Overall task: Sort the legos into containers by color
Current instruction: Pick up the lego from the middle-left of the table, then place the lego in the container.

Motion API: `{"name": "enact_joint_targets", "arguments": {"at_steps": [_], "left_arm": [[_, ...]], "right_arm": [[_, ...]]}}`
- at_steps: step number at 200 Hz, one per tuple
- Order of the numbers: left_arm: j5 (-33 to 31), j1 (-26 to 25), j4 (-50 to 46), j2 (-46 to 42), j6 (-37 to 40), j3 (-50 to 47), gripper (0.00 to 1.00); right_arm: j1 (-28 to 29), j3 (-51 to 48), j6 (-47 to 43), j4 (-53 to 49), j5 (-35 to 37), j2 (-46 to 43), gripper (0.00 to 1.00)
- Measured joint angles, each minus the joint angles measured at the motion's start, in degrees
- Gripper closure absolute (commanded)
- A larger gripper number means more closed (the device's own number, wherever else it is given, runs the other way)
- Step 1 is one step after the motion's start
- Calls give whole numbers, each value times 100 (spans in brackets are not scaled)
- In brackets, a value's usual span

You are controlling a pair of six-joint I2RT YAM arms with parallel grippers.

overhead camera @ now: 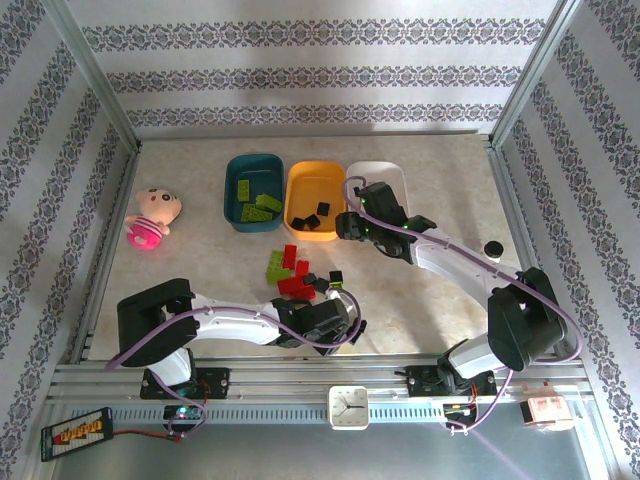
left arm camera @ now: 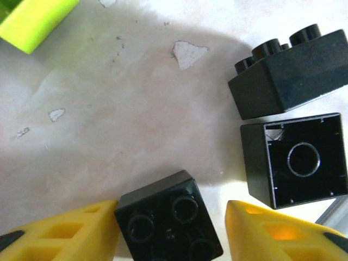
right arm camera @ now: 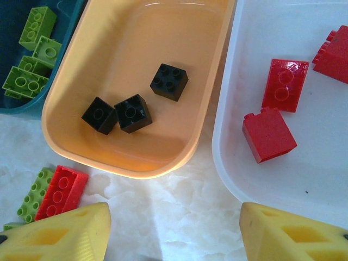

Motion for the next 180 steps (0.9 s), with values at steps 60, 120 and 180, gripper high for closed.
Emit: {"name": "enact_joint_targets", "arguments": {"at_steps": [60,120,180], "left_arm": [[-195,35,-81,-131,2,-13,68],[-98,1631,-72,-1801,214,160,67],[302,3707,52,-376,372,1926,68]], "right_arm": [[0,-339,17,2,-20,-400,36],[0,-1058,175,2,-44,-1292,36],[17,-1773,323,-35,-83,-2006,36]]}}
